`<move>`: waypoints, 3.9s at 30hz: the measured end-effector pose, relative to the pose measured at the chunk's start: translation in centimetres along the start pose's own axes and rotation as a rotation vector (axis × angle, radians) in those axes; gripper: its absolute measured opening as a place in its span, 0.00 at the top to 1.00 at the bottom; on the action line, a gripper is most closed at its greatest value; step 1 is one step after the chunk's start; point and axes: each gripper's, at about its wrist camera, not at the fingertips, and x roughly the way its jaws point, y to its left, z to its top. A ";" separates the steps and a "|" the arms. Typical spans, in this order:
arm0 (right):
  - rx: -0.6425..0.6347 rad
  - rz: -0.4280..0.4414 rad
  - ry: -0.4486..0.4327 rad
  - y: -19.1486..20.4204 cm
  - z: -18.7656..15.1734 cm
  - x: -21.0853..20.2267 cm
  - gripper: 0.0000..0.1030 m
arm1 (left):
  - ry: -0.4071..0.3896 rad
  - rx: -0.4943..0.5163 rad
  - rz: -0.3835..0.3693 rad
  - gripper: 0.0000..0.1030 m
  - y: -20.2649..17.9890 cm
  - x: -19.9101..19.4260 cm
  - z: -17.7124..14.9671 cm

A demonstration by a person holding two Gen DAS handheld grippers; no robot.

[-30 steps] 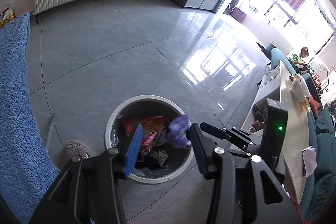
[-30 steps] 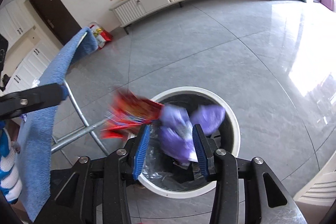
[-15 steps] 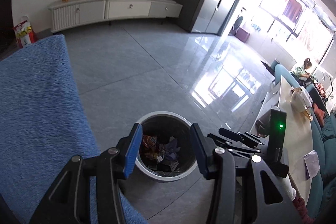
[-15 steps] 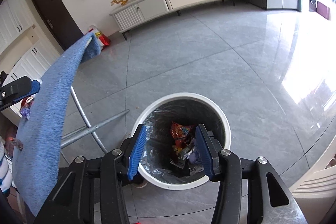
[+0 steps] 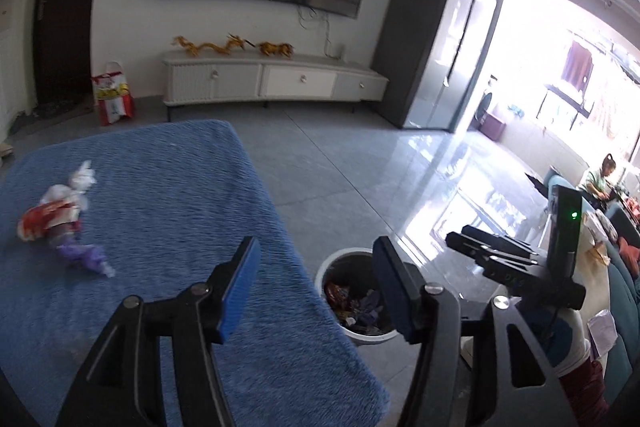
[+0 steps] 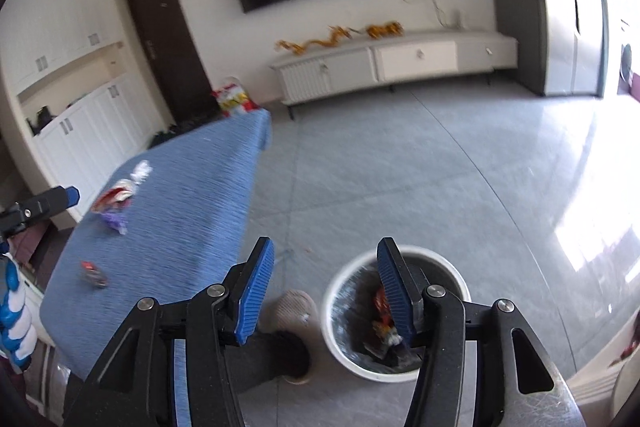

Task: Collect trash
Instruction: 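Return both tools to the last wrappers on the ottoman, then grasp the red-and-white packet with the left gripper while the right grasps the purple wrapper, then lift both wrappers and carry them over the white bin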

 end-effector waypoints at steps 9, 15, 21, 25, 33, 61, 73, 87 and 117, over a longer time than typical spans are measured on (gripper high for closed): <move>-0.107 0.072 -0.094 7.3 2.0 -4.4 0.45 | -0.131 -0.077 0.187 0.45 6.5 -10.1 -3.1; -0.202 0.099 -0.116 11.5 2.7 -6.2 0.42 | -0.185 -0.150 0.307 0.45 10.1 -15.4 -7.0; -0.277 0.137 -0.124 15.2 3.7 -6.7 0.41 | -0.184 -0.172 0.408 0.45 12.5 -18.3 -11.3; -0.311 0.158 -0.117 17.1 4.4 -6.1 0.40 | -0.178 -0.193 0.426 0.45 14.4 -18.9 -13.0; -0.378 0.203 -0.049 21.0 4.5 -1.8 0.36 | -0.117 -0.247 0.438 0.45 19.4 -17.8 -13.4; -0.499 0.454 0.287 32.0 3.3 20.7 0.36 | 0.109 -0.167 0.093 0.34 38.6 3.8 0.7; -0.546 0.511 0.376 35.6 2.2 26.0 0.36 | 0.198 -0.310 -0.039 0.33 43.1 9.2 0.3; -0.552 0.504 0.416 34.7 0.3 26.9 0.65 | 0.251 -0.192 -0.055 0.37 37.3 8.7 -2.4; -0.379 0.409 0.301 24.6 -0.8 15.8 0.66 | 0.110 -0.219 0.019 0.56 27.7 -1.3 -7.1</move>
